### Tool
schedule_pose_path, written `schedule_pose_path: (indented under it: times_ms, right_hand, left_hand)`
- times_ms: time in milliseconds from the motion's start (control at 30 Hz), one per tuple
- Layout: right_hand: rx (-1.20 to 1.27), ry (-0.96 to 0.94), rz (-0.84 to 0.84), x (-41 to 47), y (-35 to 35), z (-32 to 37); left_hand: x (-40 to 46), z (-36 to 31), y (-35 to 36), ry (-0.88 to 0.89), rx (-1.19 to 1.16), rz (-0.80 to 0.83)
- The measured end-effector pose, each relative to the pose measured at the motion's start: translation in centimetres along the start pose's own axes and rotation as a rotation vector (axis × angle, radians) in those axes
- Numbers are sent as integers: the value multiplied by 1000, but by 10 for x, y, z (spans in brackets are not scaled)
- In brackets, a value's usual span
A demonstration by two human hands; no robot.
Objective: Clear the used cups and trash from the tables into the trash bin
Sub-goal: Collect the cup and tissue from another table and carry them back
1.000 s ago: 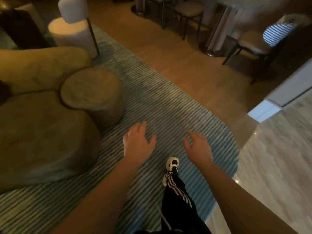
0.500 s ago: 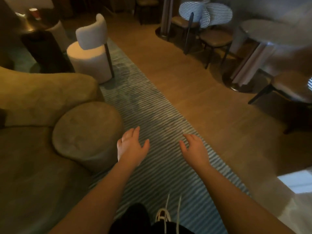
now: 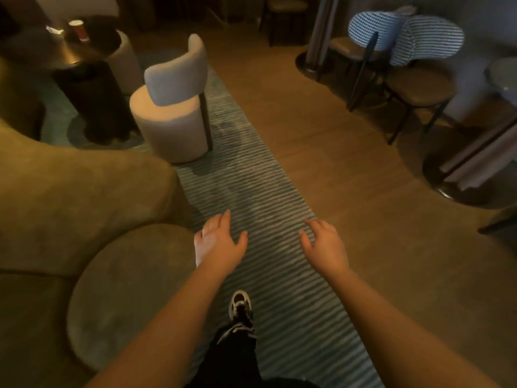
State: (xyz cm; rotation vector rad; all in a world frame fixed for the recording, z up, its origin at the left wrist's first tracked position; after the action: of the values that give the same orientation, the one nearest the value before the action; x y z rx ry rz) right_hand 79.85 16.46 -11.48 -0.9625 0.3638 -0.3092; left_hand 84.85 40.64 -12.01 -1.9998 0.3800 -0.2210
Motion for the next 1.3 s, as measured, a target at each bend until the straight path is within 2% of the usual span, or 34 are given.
schedule_pose_path:
  times_ms: [233,533,800,900,967,1067,1300]
  right_hand:
    - [17,-32,12,175,-18,96]
    - [34,-35,23,414,-6,146]
    - [-38,-177,176,670,-10,206]
    - [-60,-225,188,748,-22,236]
    - [-67,-246,196,794,-25,257]
    - [-72,-270,226,858,-20,290]
    - [-108,-326,244,1021,25,381]
  left_hand:
    - [183,45,-50,-31,25,-35]
    - [408,79,-54,-72,40,-57]
    - [643,95,-73,-186,-3,-137]
    - [714,96,-97,-221,-10,-226]
    - [756,103,-105,-251,-14,-221]
    - [816,123,-114,-294,-30,-212]
    - [970,205,-147,-299,-10,-327]
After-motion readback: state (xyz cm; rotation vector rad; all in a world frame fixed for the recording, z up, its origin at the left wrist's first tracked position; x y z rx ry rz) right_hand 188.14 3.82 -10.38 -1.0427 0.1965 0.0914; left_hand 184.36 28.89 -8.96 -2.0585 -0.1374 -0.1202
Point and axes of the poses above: each hand's wrist, its own x-axis towards the middle knuckle, its own y-axis out of the palm, z = x × y, the point moved 10 cm from there along x, towards the middle knuckle, and after that the axes turned 14 degrees about y, right-handed, at the moved point
